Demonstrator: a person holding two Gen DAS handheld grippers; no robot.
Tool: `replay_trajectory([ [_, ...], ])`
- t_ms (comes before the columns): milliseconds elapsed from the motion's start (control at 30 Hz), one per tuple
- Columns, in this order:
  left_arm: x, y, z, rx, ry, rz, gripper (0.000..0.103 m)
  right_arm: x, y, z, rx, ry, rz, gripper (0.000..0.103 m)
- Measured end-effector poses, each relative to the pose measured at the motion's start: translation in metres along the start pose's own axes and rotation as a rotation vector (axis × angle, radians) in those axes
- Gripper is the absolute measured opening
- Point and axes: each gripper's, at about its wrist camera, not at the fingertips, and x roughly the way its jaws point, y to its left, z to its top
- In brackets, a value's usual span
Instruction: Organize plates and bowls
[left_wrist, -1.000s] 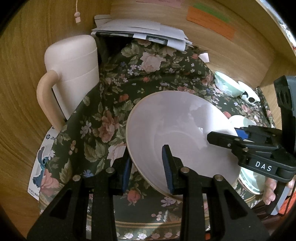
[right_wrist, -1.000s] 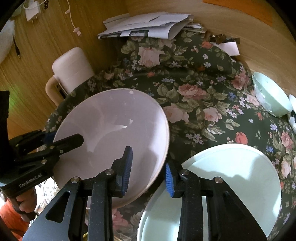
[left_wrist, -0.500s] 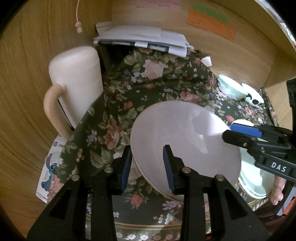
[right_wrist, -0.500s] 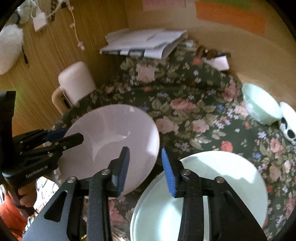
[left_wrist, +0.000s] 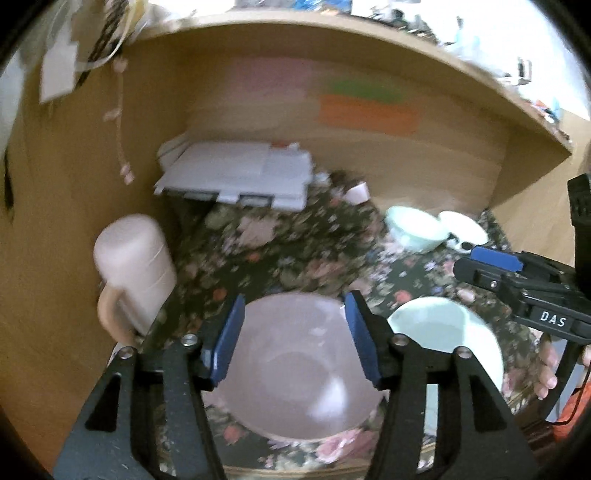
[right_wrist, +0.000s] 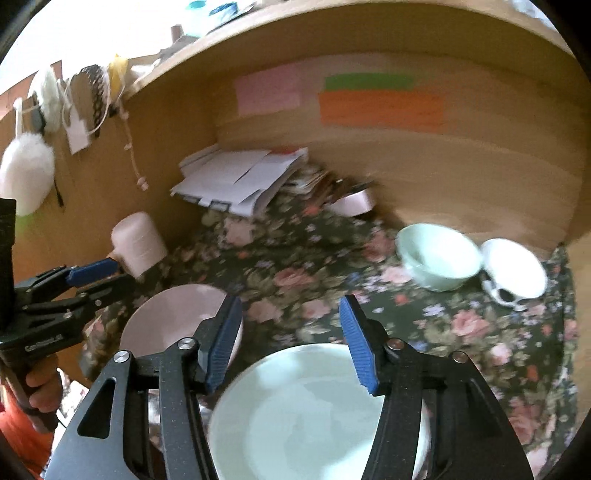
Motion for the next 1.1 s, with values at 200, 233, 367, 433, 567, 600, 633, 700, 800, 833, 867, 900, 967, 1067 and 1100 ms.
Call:
replay_trajectory([
  [200, 0.012, -0.034, 0.019, 0.033, -0.013, -0.033, 0.059, -0.015, -0.032, 0.005, 0.019, -0.039, -0.065, 0.061],
  [233, 0.017, -0.039, 0.022, 0.035, -0.010, -0.037, 0.059, -0.016, -0.039, 0.006, 0.026, -0.042, -0.074, 0.061],
  [367, 0.037, -0.060, 0.035, 0.047, 0.011, -0.048, 0.059, -0.017, -0.063, 0.008, 0.051, -0.049, -0.106, 0.064],
  [433, 0.050, -0.071, 0.044, 0.060, 0.027, -0.047, 0.059, -0.015, -0.078, 0.010, 0.071, -0.044, -0.120, 0.064],
  [567, 0.074, -0.090, 0.057, 0.085, 0.054, -0.047, 0.059, -0.003, -0.107, 0.015, 0.101, -0.028, -0.159, 0.064],
  [600, 0.080, -0.095, 0.061, 0.089, 0.062, -0.048, 0.061, 0.002, -0.115, 0.015, 0.114, -0.019, -0.166, 0.064],
  [633, 0.089, -0.100, 0.065, 0.093, 0.076, -0.050, 0.065, 0.009, -0.123, 0.016, 0.129, -0.006, -0.170, 0.064],
  [700, 0.101, -0.108, 0.070, 0.102, 0.088, -0.059, 0.074, 0.022, -0.136, 0.016, 0.150, 0.018, -0.174, 0.064],
  [800, 0.117, -0.121, 0.077, 0.135, 0.095, -0.047, 0.074, 0.044, -0.151, 0.016, 0.165, 0.050, -0.193, 0.064],
  [833, 0.123, -0.125, 0.080, 0.150, 0.098, -0.043, 0.074, 0.050, -0.154, 0.017, 0.170, 0.060, -0.193, 0.064],
  [867, 0.131, -0.130, 0.083, 0.170, 0.101, -0.033, 0.074, 0.056, -0.158, 0.017, 0.176, 0.067, -0.192, 0.064],
  [900, 0.137, -0.134, 0.085, 0.183, 0.104, -0.026, 0.074, 0.064, -0.162, 0.017, 0.187, 0.076, -0.193, 0.064],
  [967, 0.150, -0.139, 0.090, 0.206, 0.118, -0.020, 0.074, 0.075, -0.169, 0.017, 0.199, 0.089, -0.190, 0.064],
  [1067, 0.171, -0.144, 0.096, 0.218, 0.148, -0.013, 0.074, 0.093, -0.178, 0.019, 0.212, 0.102, -0.200, 0.059],
  [1100, 0.177, -0.145, 0.098, 0.219, 0.159, -0.014, 0.074, 0.098, -0.182, 0.019, 0.219, 0.107, -0.206, 0.057],
])
